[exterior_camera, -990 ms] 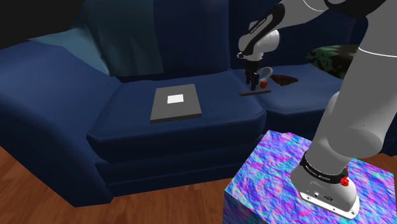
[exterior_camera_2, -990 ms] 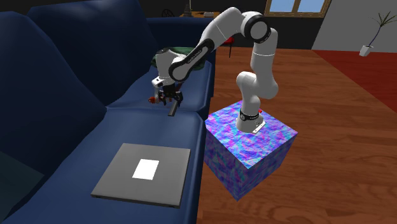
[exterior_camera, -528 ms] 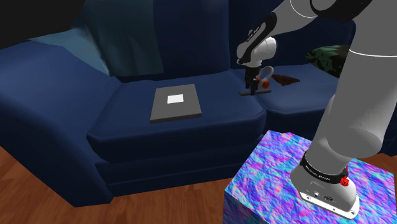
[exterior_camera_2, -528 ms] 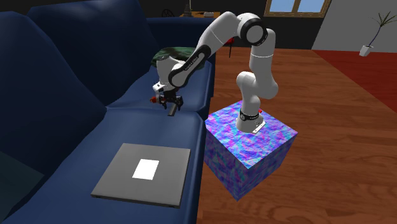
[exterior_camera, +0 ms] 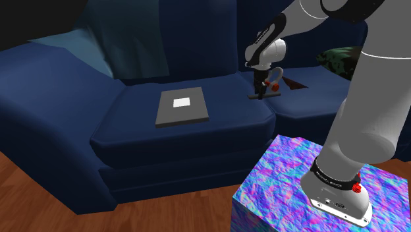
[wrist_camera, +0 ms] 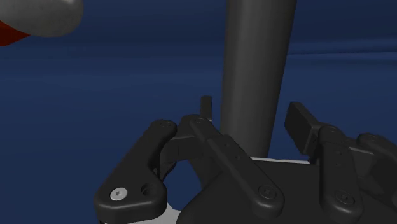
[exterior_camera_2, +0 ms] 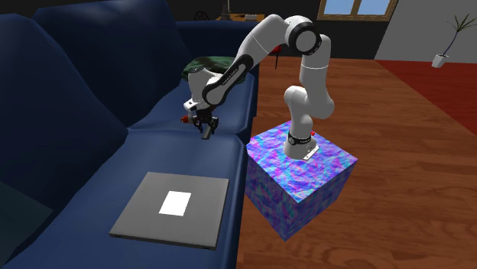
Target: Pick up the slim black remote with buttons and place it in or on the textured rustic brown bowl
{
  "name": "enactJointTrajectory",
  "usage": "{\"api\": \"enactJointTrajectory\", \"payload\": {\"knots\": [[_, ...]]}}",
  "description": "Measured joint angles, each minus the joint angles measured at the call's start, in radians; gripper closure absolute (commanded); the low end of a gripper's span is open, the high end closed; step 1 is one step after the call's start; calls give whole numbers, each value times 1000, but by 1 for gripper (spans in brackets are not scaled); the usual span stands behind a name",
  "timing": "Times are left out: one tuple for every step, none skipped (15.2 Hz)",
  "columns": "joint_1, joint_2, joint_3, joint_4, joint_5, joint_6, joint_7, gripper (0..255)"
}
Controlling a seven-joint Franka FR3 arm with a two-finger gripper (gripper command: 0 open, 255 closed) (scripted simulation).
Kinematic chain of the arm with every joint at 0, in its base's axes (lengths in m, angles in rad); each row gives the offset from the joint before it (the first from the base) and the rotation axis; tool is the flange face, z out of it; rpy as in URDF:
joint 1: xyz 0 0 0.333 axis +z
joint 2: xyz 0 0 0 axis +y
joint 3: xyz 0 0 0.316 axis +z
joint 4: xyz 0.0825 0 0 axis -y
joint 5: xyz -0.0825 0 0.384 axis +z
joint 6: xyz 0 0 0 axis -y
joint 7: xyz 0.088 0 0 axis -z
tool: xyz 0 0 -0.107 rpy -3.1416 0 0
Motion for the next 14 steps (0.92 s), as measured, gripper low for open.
{"api": "enactJointTrajectory", "payload": {"knots": [[-1,-2,-1,3,0,8,0,255],[-1,-1,-1,4,1,6,-1,255],[-1,-1,-1,5,1,5,-2,255],[-1,0,-1,5,2,4,-3,255],[-2,0,0,6,3,4,-4,255],[-2,0,0,5,3,4,-5,255],[-2,0,0,5,3,5,-5,255],[-1,-2,-1,4,2,5,-5,255],[-1,-1,-1,4,2,4,-2,255],[0,-6,-2,5,-4,-4,1,255],[3,-16,-3,5,-14,-14,11,255],[4,-26,-4,10,-24,-28,17,255],[5,-34,-5,13,-31,-37,23,255],[7,-46,-6,17,-42,-50,32,255]]}}
